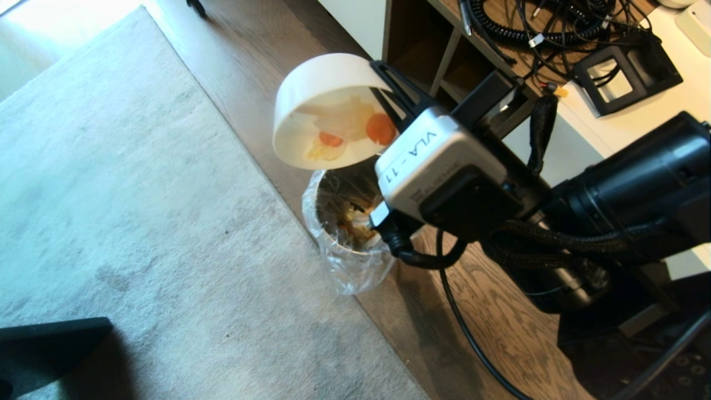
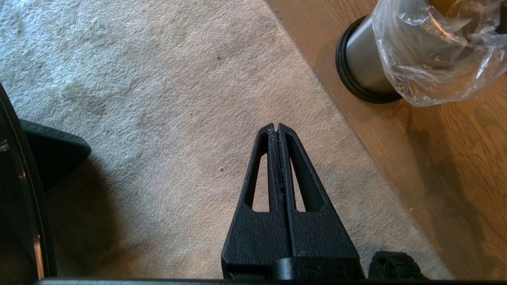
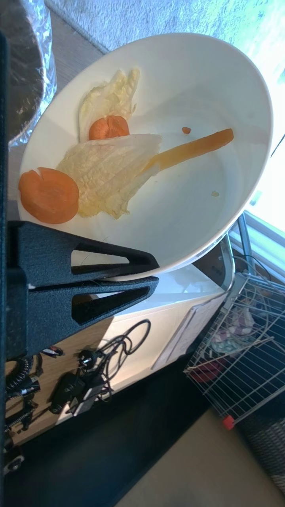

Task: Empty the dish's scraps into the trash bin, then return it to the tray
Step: Pour the leftover food from the bowl into the trash can

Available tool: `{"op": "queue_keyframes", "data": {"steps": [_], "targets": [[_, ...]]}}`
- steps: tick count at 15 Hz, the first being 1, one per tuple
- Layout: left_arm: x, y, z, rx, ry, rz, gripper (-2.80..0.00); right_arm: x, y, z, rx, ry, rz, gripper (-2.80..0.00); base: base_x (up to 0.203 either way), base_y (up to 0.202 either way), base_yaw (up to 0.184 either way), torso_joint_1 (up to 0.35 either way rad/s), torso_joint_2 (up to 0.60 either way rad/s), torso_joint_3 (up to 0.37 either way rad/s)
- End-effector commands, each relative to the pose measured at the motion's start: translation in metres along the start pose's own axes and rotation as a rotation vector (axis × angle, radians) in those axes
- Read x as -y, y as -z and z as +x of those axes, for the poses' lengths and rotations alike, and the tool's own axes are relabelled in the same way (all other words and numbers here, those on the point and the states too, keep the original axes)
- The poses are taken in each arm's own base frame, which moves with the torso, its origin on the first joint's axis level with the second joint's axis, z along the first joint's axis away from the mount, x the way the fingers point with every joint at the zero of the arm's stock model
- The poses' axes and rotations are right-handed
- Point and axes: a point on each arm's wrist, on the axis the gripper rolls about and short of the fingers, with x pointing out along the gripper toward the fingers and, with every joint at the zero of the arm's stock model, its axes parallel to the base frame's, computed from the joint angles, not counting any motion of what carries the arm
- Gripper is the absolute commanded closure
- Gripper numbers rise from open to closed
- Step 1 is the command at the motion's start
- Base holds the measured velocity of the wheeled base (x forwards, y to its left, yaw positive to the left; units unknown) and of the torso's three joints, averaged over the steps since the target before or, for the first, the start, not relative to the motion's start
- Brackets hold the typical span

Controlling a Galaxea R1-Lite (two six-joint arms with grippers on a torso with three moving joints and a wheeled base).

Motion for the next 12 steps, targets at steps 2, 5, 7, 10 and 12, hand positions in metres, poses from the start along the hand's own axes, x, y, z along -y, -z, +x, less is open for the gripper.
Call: {"op": "queue_keyframes", "data": {"steps": [2, 5, 7, 10, 12], "targets": [[0.000, 0.000, 0.000, 0.001, 0.000, -0.001, 0.00, 0.009, -0.001, 0.001, 0.036, 0.053, -0.024, 0.00, 0.000, 0.000, 0.000, 0.000, 0.00, 0.000], [0.000, 0.000, 0.000, 0.001, 0.000, -0.001, 0.00, 0.021, -0.002, 0.008, 0.117, 0.081, -0.085, 0.00, 0.000, 0.000, 0.000, 0.000, 0.00, 0.000], [0.000, 0.000, 0.000, 0.001, 0.000, -0.001, 0.00, 0.029, -0.005, 0.010, 0.143, 0.107, -0.113, 0.00, 0.000, 0.000, 0.000, 0.000, 0.00, 0.000], [0.000, 0.000, 0.000, 0.001, 0.000, -0.001, 0.00, 0.035, -0.007, 0.011, 0.163, 0.123, -0.124, 0.00, 0.000, 0.000, 0.000, 0.000, 0.00, 0.000], [0.000, 0.000, 0.000, 0.001, 0.000, -0.001, 0.00, 0.040, -0.009, 0.014, 0.172, 0.145, -0.127, 0.00, 0.000, 0.000, 0.000, 0.000, 0.00, 0.000]]}}
